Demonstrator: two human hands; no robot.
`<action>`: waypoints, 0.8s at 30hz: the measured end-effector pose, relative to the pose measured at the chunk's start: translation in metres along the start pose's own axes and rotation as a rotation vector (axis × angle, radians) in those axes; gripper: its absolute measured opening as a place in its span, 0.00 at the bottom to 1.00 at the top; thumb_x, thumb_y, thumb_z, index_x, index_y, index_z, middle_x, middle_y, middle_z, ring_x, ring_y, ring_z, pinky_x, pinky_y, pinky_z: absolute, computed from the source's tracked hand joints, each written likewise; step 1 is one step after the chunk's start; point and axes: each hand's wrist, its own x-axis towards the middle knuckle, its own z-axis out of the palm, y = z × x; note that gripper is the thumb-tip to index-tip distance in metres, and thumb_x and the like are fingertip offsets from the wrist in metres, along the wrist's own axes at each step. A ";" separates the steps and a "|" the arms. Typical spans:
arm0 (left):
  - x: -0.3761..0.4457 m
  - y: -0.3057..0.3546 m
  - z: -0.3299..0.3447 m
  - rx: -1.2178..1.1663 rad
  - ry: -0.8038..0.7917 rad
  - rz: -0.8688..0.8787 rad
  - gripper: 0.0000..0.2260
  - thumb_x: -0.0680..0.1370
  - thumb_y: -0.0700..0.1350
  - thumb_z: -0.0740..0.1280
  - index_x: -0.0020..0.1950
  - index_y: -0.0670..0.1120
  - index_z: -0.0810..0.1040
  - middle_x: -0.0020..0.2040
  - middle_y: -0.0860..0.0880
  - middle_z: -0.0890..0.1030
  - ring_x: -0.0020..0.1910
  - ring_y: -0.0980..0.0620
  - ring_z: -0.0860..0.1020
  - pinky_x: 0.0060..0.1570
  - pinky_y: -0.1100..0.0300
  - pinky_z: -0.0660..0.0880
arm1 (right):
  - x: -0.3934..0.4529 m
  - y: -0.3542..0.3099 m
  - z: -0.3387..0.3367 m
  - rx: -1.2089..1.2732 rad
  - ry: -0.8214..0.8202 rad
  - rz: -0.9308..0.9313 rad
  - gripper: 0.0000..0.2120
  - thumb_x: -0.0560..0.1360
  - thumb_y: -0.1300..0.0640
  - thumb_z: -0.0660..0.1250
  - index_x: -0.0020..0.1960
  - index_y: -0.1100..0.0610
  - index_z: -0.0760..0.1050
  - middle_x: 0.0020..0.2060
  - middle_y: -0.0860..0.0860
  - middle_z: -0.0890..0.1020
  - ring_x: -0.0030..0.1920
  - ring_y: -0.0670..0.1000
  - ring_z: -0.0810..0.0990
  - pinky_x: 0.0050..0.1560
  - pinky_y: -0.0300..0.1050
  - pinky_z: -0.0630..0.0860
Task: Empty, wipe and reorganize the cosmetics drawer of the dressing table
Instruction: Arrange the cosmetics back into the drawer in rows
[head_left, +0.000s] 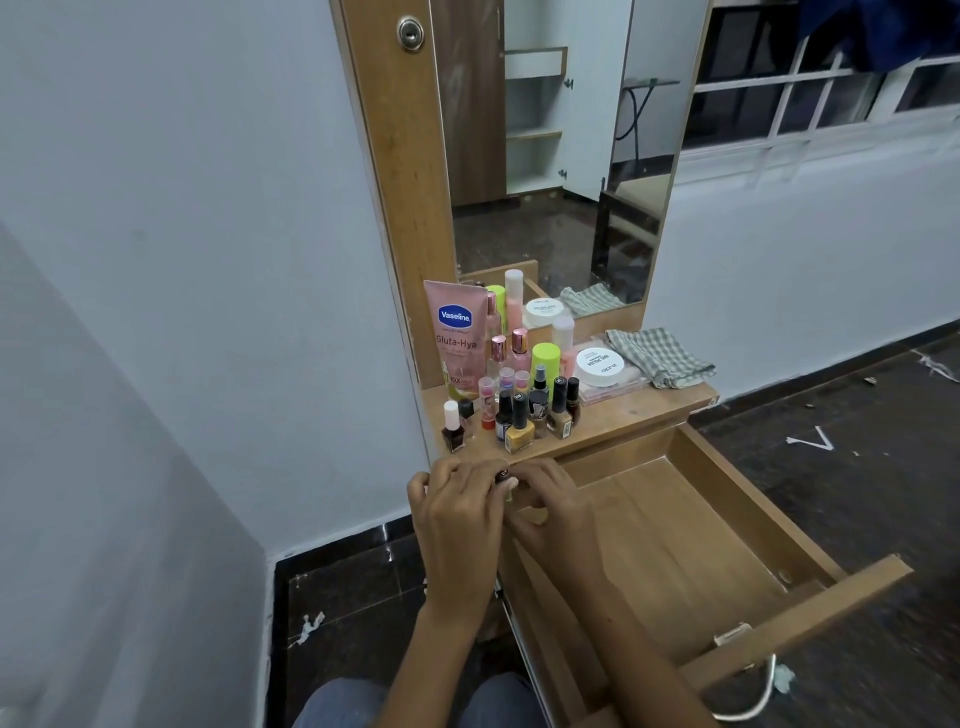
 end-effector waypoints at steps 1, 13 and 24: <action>0.000 0.000 0.001 -0.011 -0.018 -0.011 0.08 0.71 0.41 0.75 0.49 0.45 0.84 0.45 0.52 0.84 0.48 0.49 0.80 0.49 0.54 0.68 | 0.000 0.002 -0.001 0.003 -0.009 0.028 0.08 0.72 0.57 0.70 0.51 0.56 0.80 0.47 0.47 0.79 0.45 0.43 0.78 0.41 0.36 0.76; -0.010 -0.033 0.006 0.049 -0.017 -0.199 0.11 0.73 0.43 0.74 0.54 0.46 0.83 0.53 0.49 0.83 0.54 0.48 0.78 0.54 0.57 0.66 | -0.008 0.046 0.001 -0.172 -0.227 0.640 0.10 0.73 0.60 0.71 0.54 0.57 0.76 0.50 0.52 0.80 0.49 0.49 0.78 0.47 0.38 0.74; -0.016 -0.038 0.013 0.051 -0.034 -0.253 0.10 0.73 0.43 0.73 0.54 0.45 0.83 0.54 0.48 0.82 0.55 0.46 0.78 0.55 0.55 0.66 | -0.006 0.050 0.032 -0.253 -0.373 0.708 0.15 0.76 0.64 0.64 0.62 0.61 0.72 0.61 0.57 0.74 0.59 0.55 0.74 0.60 0.46 0.73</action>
